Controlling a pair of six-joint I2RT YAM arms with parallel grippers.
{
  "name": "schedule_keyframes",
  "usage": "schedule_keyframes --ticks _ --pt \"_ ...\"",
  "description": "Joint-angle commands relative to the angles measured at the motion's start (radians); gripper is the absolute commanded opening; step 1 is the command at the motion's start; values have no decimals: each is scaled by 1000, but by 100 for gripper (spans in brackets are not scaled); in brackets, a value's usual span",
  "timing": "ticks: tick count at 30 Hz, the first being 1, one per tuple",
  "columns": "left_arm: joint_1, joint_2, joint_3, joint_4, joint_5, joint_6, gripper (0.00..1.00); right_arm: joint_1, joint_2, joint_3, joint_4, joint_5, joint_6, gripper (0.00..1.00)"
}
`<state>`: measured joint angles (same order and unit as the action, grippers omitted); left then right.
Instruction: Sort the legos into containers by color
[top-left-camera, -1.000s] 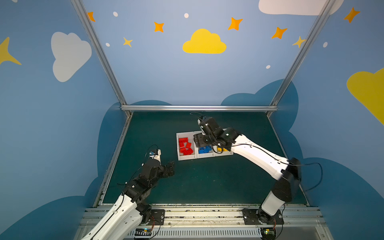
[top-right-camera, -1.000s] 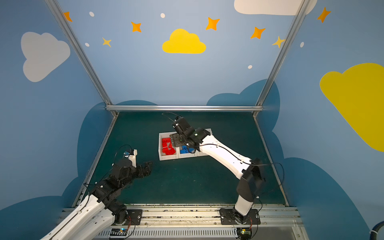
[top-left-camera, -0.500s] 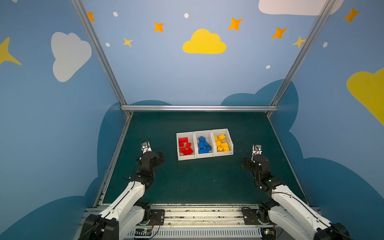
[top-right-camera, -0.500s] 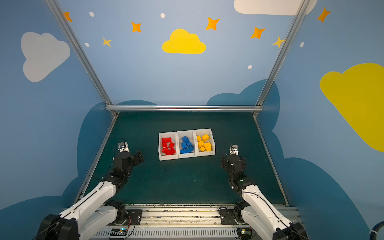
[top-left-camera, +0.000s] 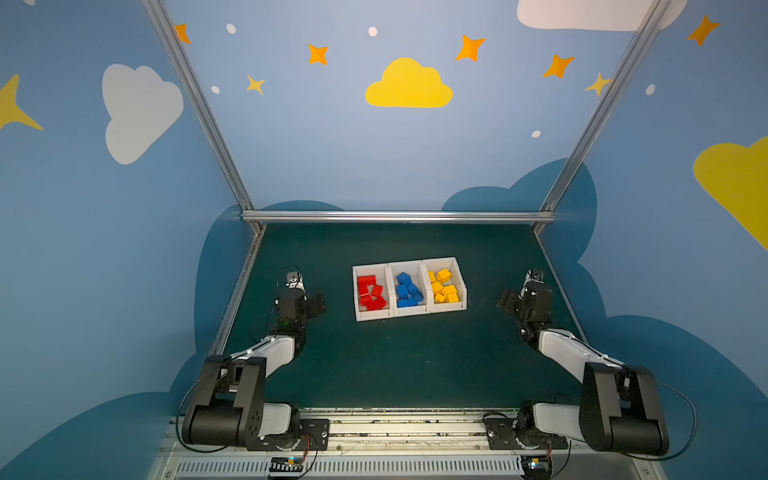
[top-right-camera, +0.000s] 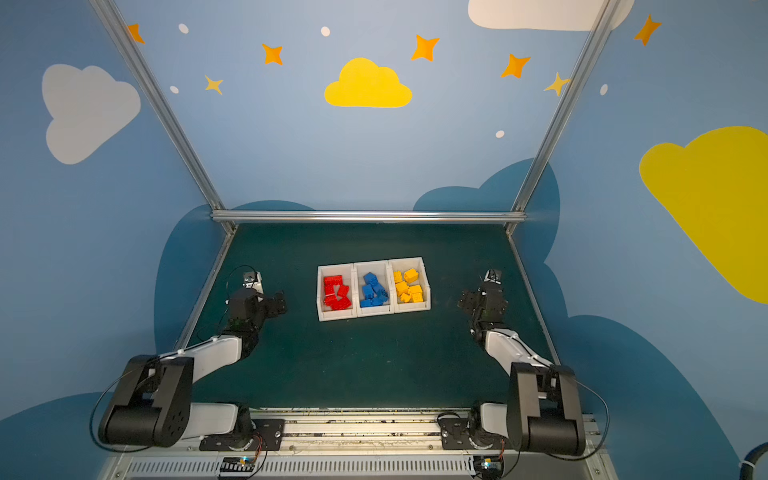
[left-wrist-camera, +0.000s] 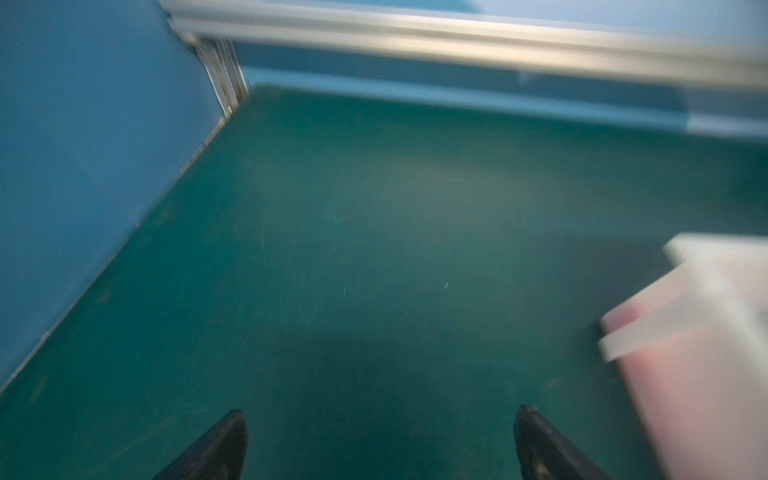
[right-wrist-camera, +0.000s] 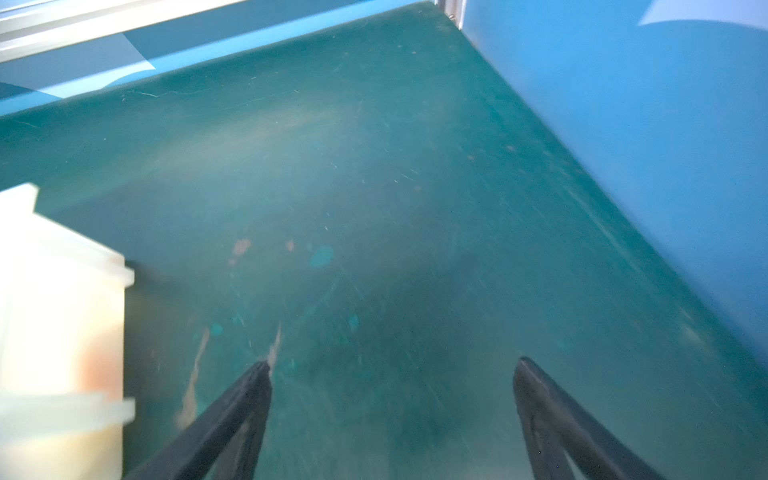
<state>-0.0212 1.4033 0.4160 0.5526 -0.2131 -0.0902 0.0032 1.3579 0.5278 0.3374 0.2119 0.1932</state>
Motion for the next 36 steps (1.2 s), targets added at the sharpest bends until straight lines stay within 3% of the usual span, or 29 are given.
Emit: schedule_keyframes --ticks 1,3,5,8,12,36 --pt "39 92 -8 205 149 83 100 10 76 -8 128 -108 -62 91" --pt "44 189 -47 414 162 68 100 31 88 -13 121 -94 -74 91" --pt "44 112 20 147 185 89 100 29 86 -17 126 -93 -69 91" --pt "44 170 -32 349 172 66 100 29 87 -18 128 -92 -69 91" --pt "43 115 9 179 189 91 99 30 86 -17 128 -92 -69 91" --pt "29 122 4 202 166 92 99 28 95 -6 115 -94 -71 91"
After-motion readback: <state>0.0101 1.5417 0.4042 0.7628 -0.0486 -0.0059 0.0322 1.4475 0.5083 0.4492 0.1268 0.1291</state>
